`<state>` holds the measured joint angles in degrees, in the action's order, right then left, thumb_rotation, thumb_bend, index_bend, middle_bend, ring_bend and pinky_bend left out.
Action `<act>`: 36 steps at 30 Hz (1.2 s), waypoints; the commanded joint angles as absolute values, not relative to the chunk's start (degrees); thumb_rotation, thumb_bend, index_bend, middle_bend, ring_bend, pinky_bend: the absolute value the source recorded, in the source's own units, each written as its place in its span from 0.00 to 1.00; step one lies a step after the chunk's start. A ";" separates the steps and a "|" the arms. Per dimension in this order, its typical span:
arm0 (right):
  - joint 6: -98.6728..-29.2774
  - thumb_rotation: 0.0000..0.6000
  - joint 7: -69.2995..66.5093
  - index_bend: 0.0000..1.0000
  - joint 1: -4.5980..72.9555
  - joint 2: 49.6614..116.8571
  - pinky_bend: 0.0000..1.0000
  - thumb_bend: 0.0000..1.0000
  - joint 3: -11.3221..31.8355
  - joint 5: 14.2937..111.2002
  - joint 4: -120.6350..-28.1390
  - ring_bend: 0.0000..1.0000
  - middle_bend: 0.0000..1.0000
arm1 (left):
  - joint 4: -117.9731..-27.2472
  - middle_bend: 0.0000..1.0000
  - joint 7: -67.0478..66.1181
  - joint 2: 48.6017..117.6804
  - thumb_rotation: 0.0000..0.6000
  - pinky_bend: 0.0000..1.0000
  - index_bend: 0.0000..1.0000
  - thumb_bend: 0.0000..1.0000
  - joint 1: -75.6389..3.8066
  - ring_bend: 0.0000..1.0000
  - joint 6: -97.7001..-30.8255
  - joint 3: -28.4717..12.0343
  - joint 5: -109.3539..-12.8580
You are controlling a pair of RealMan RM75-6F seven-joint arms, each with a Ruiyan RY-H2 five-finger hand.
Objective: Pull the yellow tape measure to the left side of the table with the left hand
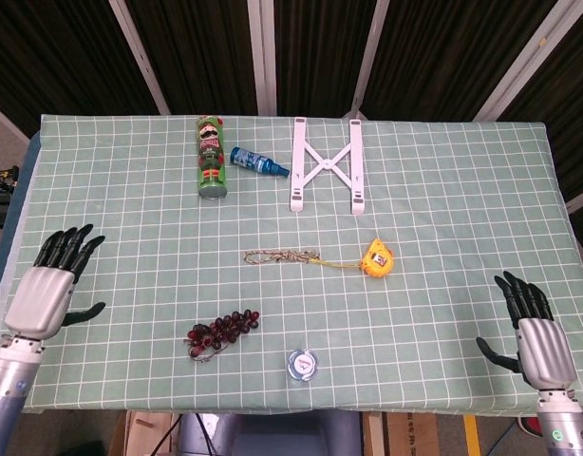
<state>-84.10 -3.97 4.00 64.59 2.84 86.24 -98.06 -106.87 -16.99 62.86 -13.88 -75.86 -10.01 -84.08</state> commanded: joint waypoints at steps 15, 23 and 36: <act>-83.64 1.00 -4.40 0.00 4.31 65.13 0.00 0.27 3.73 84.76 -97.05 0.00 0.00 | -101.12 0.00 -41.82 83.18 1.00 0.00 0.38 0.25 -36.25 0.00 -64.36 -20.08 -55.35; -83.14 1.00 -5.23 0.00 4.35 64.93 0.00 0.27 3.82 84.20 -97.33 0.00 0.00 | -94.32 0.00 -47.51 92.49 1.00 0.00 0.44 0.30 -43.60 0.00 -64.60 -21.29 -48.11; -82.19 1.00 -6.63 0.00 4.40 64.44 0.00 0.27 4.07 82.94 -97.85 0.00 0.00 | -83.99 0.00 -51.02 103.63 1.00 0.00 0.46 0.40 -51.49 0.00 -64.61 -22.02 -39.99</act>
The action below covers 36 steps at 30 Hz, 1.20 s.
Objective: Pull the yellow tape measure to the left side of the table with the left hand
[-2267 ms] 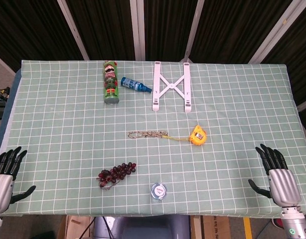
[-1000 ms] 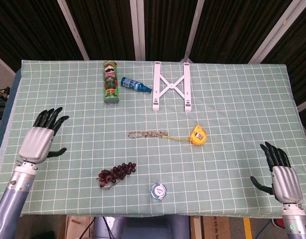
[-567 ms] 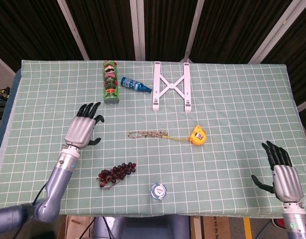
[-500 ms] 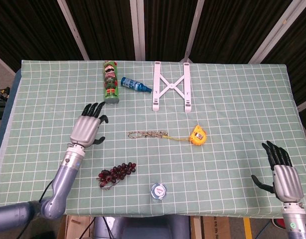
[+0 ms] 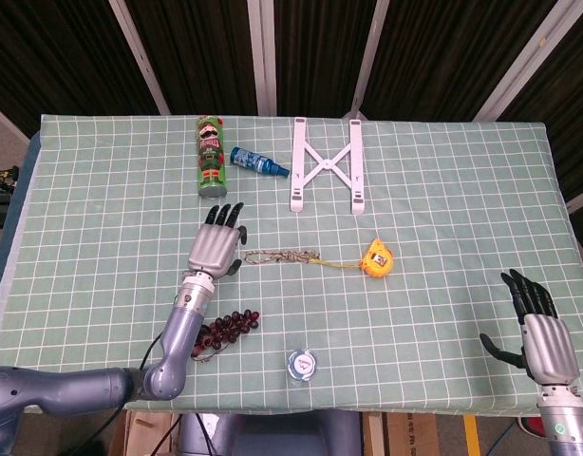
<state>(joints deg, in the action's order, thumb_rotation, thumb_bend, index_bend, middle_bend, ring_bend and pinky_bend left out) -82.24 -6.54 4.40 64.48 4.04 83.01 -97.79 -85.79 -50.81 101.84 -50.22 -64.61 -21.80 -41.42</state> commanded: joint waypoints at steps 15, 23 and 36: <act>-81.71 1.00 -7.17 0.00 4.39 64.04 0.00 0.27 4.11 82.47 -98.48 0.00 0.00 | -75.33 0.01 -50.63 110.08 1.00 0.00 0.49 0.48 -55.06 0.00 -64.14 -21.67 -36.23; -82.11 1.00 -7.06 0.00 4.34 64.17 0.00 0.27 4.05 83.09 -98.11 0.00 0.00 | -71.98 0.01 -49.77 112.16 1.00 0.00 0.50 0.48 -55.77 0.00 -63.57 -20.72 -36.28; -82.28 1.00 -7.08 0.00 4.28 64.23 0.00 0.27 4.05 83.25 -98.04 0.00 0.00 | -69.57 0.02 -48.49 113.21 1.00 0.00 0.53 0.50 -56.21 0.00 -63.25 -20.66 -36.82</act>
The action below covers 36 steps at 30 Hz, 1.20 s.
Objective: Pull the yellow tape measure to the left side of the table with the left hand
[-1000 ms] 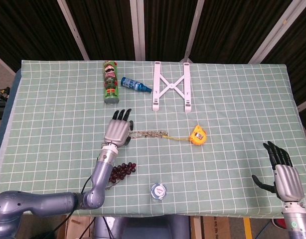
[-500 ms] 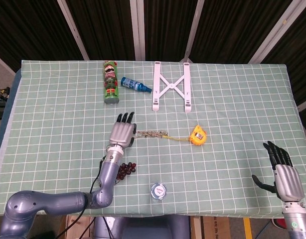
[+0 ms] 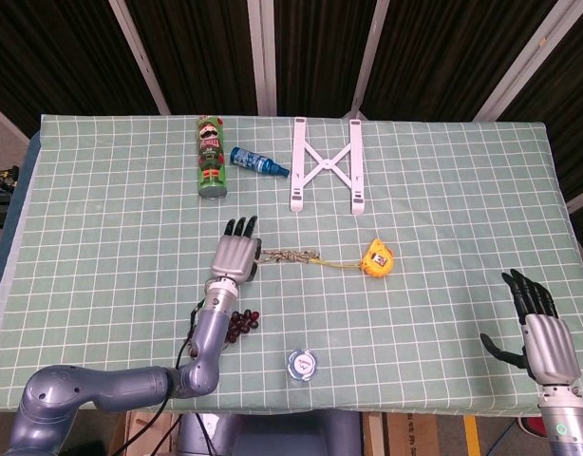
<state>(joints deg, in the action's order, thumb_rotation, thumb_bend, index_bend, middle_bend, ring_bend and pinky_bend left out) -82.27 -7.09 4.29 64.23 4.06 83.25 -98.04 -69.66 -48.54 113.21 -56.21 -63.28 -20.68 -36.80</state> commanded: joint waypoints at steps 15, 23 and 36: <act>-82.30 1.00 -7.15 0.00 4.23 64.19 0.00 0.27 4.07 83.22 -98.16 0.00 0.00 | -68.15 0.03 -47.75 113.64 1.00 0.00 0.55 0.51 -56.01 0.00 -63.02 -20.19 -37.23; -82.28 1.00 -7.17 0.00 4.20 64.19 0.00 0.27 4.09 83.13 -98.28 0.00 0.00 | -68.01 0.04 -47.71 113.58 1.00 0.00 0.56 0.55 -55.88 0.00 -62.78 -20.16 -37.07; -82.32 1.00 -7.33 0.00 4.12 64.08 0.00 0.27 4.16 82.98 -98.43 0.00 0.00 | -72.31 0.05 -47.27 110.43 1.00 0.00 0.61 0.57 -54.99 0.00 -64.52 -19.95 -39.61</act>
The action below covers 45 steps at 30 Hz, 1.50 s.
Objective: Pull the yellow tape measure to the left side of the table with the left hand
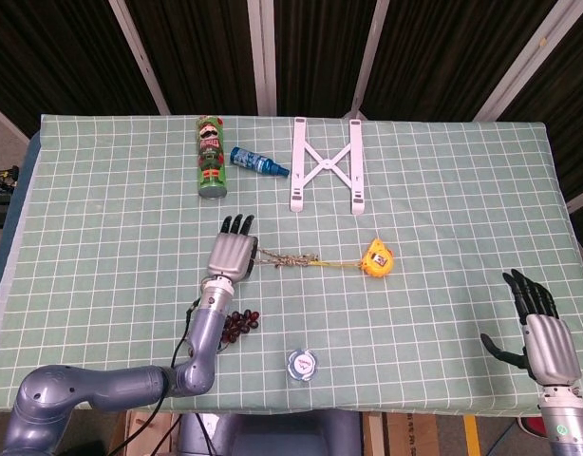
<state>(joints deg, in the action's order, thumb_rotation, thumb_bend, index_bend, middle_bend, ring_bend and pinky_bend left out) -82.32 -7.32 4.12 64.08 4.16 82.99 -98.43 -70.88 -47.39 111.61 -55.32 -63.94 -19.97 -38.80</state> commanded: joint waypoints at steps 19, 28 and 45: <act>-83.65 1.00 -6.68 0.00 3.86 64.60 0.00 0.27 4.21 84.10 -97.95 0.00 0.00 | -93.62 0.05 -44.41 87.98 1.00 0.00 0.62 0.57 -44.38 0.00 -72.06 -14.85 -45.79; -84.61 1.00 -5.94 0.00 3.64 64.86 0.00 0.27 4.01 85.19 -97.67 0.00 0.00 | -97.48 0.05 -38.03 78.25 1.00 0.00 0.62 0.57 -38.13 0.00 -73.76 -12.68 -48.07; -85.79 1.00 -4.74 0.00 3.35 65.28 0.00 0.27 3.46 87.05 -97.73 0.00 0.00 | -88.17 0.05 -24.55 64.99 1.00 0.00 0.62 0.57 -27.51 0.00 -74.65 -9.53 -53.47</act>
